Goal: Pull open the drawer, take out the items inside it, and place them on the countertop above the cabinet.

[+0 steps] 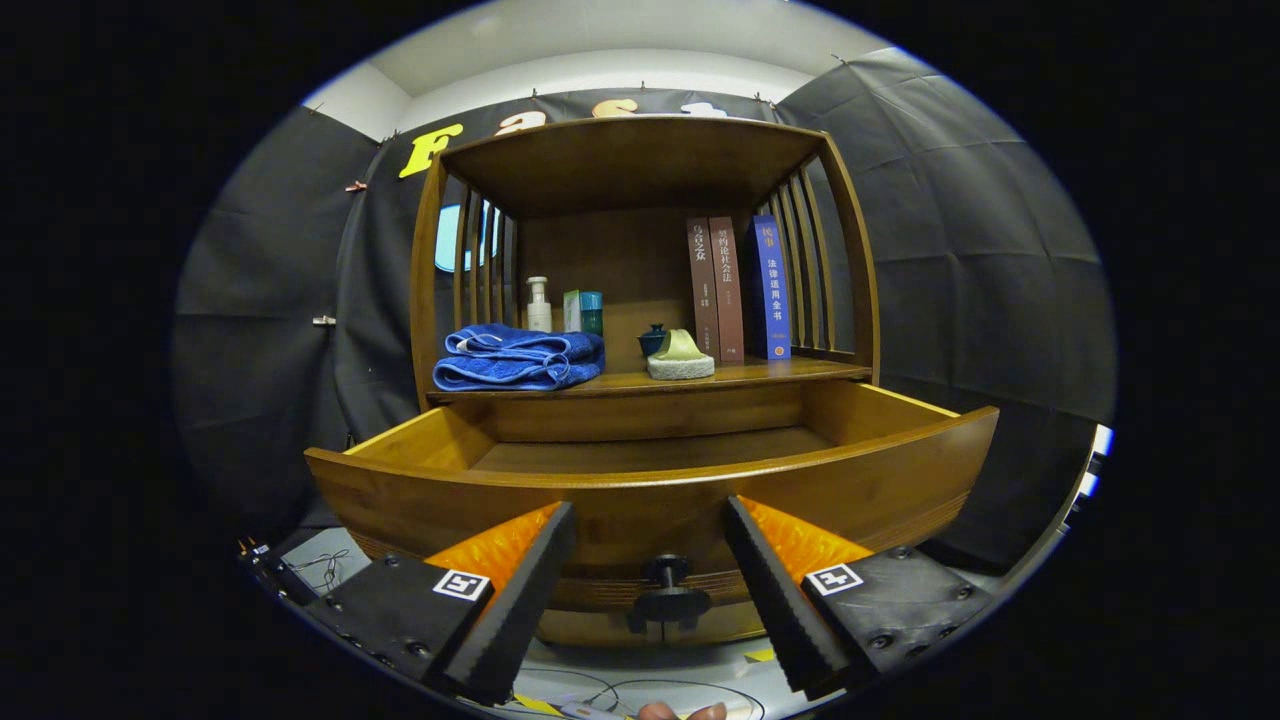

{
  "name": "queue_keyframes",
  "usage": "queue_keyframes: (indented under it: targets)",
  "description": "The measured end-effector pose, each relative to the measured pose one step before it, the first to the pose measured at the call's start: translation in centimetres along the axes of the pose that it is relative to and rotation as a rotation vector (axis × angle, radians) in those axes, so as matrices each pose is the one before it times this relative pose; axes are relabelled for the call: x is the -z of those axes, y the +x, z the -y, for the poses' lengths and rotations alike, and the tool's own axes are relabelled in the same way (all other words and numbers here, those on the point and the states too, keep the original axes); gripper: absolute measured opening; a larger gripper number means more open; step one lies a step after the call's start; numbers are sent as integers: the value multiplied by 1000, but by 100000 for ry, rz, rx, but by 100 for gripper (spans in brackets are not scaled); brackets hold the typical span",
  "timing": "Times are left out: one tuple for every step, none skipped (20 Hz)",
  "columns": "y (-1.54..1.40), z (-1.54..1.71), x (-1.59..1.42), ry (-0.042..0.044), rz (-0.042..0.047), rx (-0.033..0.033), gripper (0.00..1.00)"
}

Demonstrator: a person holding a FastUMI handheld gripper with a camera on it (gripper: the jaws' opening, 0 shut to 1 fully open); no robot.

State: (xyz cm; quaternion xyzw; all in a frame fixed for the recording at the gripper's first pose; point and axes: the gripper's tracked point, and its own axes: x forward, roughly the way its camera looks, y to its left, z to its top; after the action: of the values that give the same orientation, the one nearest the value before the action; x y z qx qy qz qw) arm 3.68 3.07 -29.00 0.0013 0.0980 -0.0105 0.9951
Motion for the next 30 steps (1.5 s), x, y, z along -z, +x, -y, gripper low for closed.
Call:
queue_keyframes:
  targets:
    - [-9, -1, -30, 302, 243, -38, 99]
    - [51, -57, 46, 397, 241, -33, 99]
    - [87, -36, 49, 316, 516, 5, 99]
    - [80, -34, -102, 172, 655, 53, 99]
    - [137, 39, -8, 123, 50, 27, 99]
    - [200, 8, 48, 371, 9, -125, 99]
    - [272, -8, -30, 35, -288, -109, 99]
    - [365, 4, -5, -147, -184, -109, 99]
    - [381, 17, -66, -73, -56, -138, 99]
    - [427, 19, -45, -35, -374, -140, 99]
    - [493, 38, -96, 195, -200, -163, 99]
    - [551, 12, -145, 202, 97, -144, 99]
    - [602, -10, -329, 71, 382, -32, 99]
    - [511, 73, -94, -369, 483, -70, 99]
    - [583, 20, 173, -226, -2046, 65, 99]
    - [716, 89, -99, -251, 295, 115, 99]
    - [734, -13, 155, -484, -641, -23, 99]
    - [709, -11, -116, -601, -831, 99, 99]
    - [751, 10, -89, -180, -138, -76, 99]
    - [692, -28, -28, -46, -233, 21, 99]
    - [611, 20, 0, 86, -166, 70, 99]
    - [630, 6, -10, 131, -394, 94, 99]
    - [533, 25, 91, 189, -259, 37, 99]
    - [572, 4, 1, 116, -273, 67, 99]
    - [542, 45, 83, 93, -236, 48, 99]
    - [497, 55, 93, 82, -403, 12, 99]
    - [485, 82, 90, 169, -464, 31, 99]
    - [430, 109, 96, 287, -564, -7, 99]
    - [466, 106, 100, 496, -568, 11, 99]
    - [486, -9, -22, 536, -274, -20, 99]
